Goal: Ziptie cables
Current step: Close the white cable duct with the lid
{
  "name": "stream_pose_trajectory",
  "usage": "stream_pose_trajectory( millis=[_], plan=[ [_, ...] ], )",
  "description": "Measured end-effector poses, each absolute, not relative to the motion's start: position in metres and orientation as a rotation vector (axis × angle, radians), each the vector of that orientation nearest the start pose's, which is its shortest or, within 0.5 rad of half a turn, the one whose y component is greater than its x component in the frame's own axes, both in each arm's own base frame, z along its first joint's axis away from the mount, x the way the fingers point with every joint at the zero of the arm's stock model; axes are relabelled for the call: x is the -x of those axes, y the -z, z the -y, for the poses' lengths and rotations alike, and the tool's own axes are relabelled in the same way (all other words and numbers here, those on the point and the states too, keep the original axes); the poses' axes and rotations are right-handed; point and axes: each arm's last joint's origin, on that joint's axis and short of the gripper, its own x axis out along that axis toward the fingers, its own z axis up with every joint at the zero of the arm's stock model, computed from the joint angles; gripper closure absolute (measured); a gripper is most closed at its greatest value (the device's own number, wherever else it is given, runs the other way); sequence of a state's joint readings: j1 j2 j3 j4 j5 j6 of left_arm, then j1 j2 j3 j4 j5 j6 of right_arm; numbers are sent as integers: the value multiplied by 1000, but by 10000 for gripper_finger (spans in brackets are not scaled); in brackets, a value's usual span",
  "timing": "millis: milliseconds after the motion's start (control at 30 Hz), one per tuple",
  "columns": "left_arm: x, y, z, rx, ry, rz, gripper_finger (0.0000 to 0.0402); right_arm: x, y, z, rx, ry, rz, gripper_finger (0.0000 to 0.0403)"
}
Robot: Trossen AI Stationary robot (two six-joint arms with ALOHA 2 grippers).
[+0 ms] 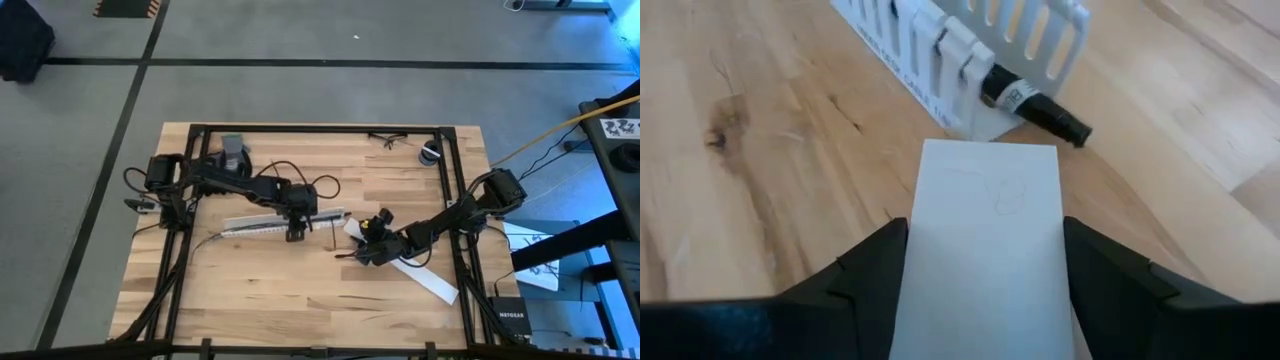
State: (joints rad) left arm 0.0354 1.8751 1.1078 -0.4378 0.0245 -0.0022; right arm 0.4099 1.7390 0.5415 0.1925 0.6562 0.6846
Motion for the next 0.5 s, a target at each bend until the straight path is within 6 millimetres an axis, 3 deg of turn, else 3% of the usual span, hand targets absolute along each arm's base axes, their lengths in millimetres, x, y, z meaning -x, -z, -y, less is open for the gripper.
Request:
stream_pose_trajectory(
  millis=[267,400,500],
  plan=[
    [-342,-147,3,-18,-7,-1227,135,-246,-82,-88,-136,466,-730,171],
    [-332,-173,14,-126,-63,-1147,132,-245,-85,-89,-127,444,-737,171],
    [-321,-179,19,-166,-70,-1117,139,-246,-90,-89,-131,425,-728,171]
  ],
)
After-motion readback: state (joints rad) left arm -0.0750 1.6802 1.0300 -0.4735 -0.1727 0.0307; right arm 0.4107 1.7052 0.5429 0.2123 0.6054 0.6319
